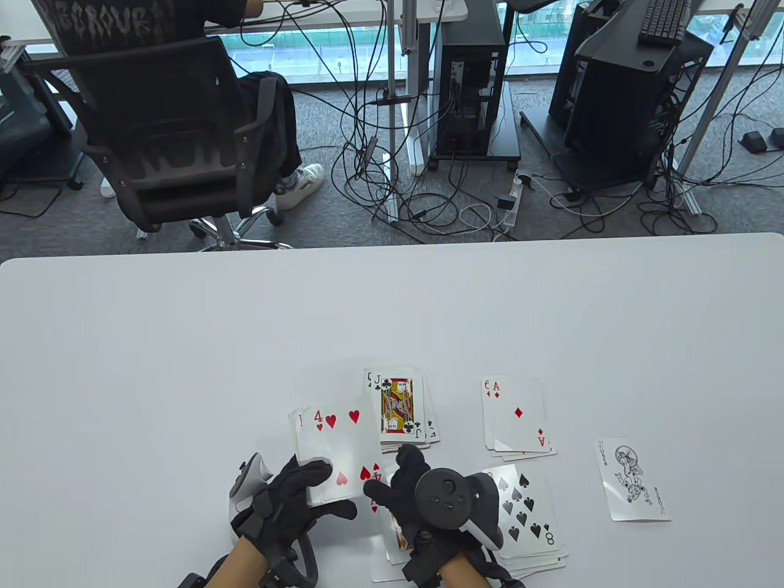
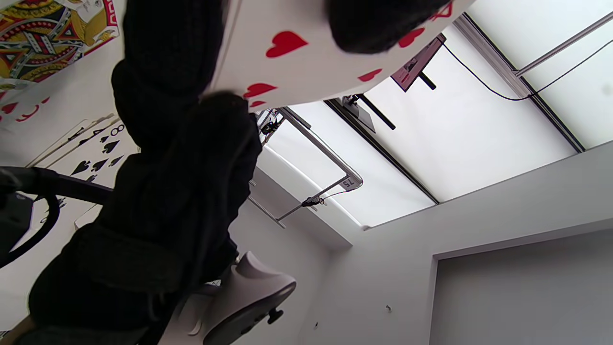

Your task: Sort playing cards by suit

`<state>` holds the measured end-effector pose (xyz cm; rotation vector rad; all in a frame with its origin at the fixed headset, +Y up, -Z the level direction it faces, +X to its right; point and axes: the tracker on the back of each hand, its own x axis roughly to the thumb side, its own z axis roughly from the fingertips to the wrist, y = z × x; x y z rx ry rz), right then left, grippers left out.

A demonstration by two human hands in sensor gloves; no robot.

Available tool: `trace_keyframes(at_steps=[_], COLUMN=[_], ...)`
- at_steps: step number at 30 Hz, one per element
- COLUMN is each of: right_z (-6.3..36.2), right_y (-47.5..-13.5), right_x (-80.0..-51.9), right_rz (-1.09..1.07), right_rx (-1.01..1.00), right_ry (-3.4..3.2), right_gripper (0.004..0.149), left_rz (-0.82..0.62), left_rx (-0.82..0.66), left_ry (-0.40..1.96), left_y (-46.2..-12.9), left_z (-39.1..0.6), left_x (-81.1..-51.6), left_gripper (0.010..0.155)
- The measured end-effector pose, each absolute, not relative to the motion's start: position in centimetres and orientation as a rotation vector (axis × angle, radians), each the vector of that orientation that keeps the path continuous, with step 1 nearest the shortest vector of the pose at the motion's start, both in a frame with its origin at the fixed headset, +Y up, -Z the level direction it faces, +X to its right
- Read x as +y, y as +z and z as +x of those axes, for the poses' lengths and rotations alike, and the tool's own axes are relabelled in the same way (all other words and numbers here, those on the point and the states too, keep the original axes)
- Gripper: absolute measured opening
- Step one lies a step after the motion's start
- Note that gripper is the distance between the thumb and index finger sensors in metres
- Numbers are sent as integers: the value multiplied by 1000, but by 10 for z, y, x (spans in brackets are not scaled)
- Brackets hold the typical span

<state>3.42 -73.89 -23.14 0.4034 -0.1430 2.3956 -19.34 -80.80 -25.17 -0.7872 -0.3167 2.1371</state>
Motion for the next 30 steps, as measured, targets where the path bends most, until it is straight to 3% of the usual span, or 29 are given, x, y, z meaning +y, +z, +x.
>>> trace_keyframes(at_steps=[6, 12, 17, 30], right_z=[34, 32, 32, 65], right_y=[-229, -228, -224, -229], right_x=[-739, -742, -735, -731], right_rz=[386, 402, 406, 170], right_rx=[-264, -236, -365, -393], right_ry=[2289, 2242, 2245, 2197], right_gripper=[51, 58, 39, 38], left_rz=[-806, -827, -835, -785], left_rx=[-325, -354, -359, -365], left_ry=[2119, 2107, 2102, 2140], left_y=[-252, -251, -251, -252], left_z=[-190, -187, -186, -191], left_x=[-809, -808, -808, -803], left_gripper=[50, 50, 50, 50])
